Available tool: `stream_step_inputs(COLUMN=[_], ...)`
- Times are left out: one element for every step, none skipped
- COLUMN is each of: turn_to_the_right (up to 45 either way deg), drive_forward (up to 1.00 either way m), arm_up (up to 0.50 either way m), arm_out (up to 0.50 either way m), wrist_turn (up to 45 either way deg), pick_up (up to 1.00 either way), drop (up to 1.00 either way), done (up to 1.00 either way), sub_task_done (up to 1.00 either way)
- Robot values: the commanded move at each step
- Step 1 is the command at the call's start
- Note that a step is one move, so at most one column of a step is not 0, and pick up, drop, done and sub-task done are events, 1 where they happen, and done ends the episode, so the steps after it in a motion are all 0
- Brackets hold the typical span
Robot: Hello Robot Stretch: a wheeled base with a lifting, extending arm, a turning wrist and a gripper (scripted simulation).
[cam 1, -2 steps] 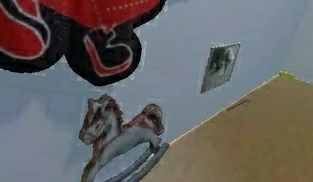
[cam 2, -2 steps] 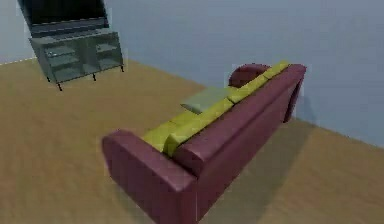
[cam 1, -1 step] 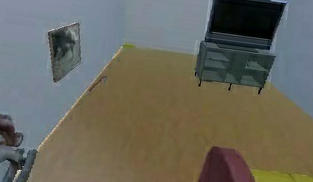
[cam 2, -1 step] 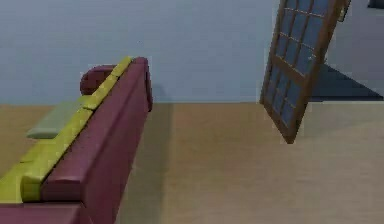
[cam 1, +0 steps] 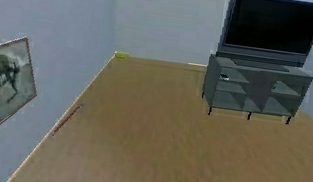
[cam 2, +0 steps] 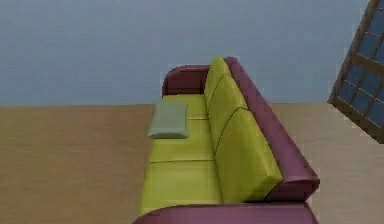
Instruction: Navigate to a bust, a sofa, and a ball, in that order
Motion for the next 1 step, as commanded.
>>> stream_step_inputs(turn_to_the_right=[0.0], drive_forward=[0.50], arm_up=[0.00], arm_out=[0.00], wrist_turn=[0.0], pick_up=[0.00], drop=[0.00], done=[0.00], sub_task_done=[0.00])
